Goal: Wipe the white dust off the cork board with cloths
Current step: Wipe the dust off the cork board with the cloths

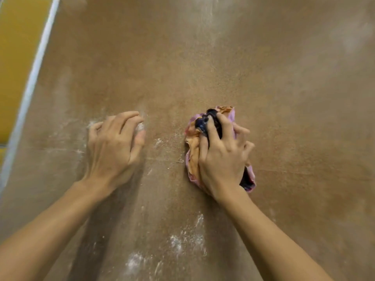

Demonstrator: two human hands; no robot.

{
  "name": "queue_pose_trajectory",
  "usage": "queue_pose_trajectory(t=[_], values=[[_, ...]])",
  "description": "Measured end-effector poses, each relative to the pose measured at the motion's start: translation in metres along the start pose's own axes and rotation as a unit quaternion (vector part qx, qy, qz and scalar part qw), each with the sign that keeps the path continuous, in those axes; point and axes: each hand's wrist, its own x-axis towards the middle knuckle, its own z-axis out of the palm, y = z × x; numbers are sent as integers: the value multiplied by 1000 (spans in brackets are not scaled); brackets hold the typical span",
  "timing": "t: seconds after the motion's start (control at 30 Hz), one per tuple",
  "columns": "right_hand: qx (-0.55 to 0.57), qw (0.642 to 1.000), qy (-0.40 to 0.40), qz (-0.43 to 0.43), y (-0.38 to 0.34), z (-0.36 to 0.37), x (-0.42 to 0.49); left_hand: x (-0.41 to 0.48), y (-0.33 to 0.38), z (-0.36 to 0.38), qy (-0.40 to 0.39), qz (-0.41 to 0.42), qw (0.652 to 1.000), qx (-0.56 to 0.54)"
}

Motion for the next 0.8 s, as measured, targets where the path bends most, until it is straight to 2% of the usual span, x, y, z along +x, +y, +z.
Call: queue_pose_trajectory(t=[0.1, 0.17, 0.23, 0.33, 0.4, 0.43, 0.53, 0.6, 0.63, 0.73, 0.77, 0.8], values=[[3, 986, -31, -161, -12, -7, -44, -13, -35, -5, 0, -32, 999, 8], [-10, 979, -42, -199, 2, -16, -46, -17, -55, -8, 10, -50, 999, 8], [-38, 990, -43, -132, 13, -19, -23, -15, -73, -9, 6, -48, 999, 11], [-39, 997, -40, 50, -3, -7, 16, -10, -96, -5, -7, -35, 999, 16], [-45, 996, -32, 66, -33, 2, 14, -11, -106, 2, -14, -36, 999, 8], [-37, 998, -29, 35, -42, 1, 1, -15, -103, 6, -13, -36, 999, 8], [-36, 987, -60, -143, -53, -6, -50, -20, -104, 15, -5, -44, 999, -10], [-45, 981, -76, -174, -44, -14, -58, -21, -105, 18, -1, -50, 999, -21], [-50, 987, -72, -137, -40, -16, -51, -22, -105, 18, 2, -52, 998, -24], [-45, 993, -30, 100, -53, 1, -15, -25, -107, 18, 3, -48, 998, -32], [-46, 989, -16, 138, -67, 6, -7, -26, -108, 18, 2, -44, 999, -29], [-48, 990, -4, 132, -81, 12, -6, -26, -109, 18, 3, -42, 999, -25]])
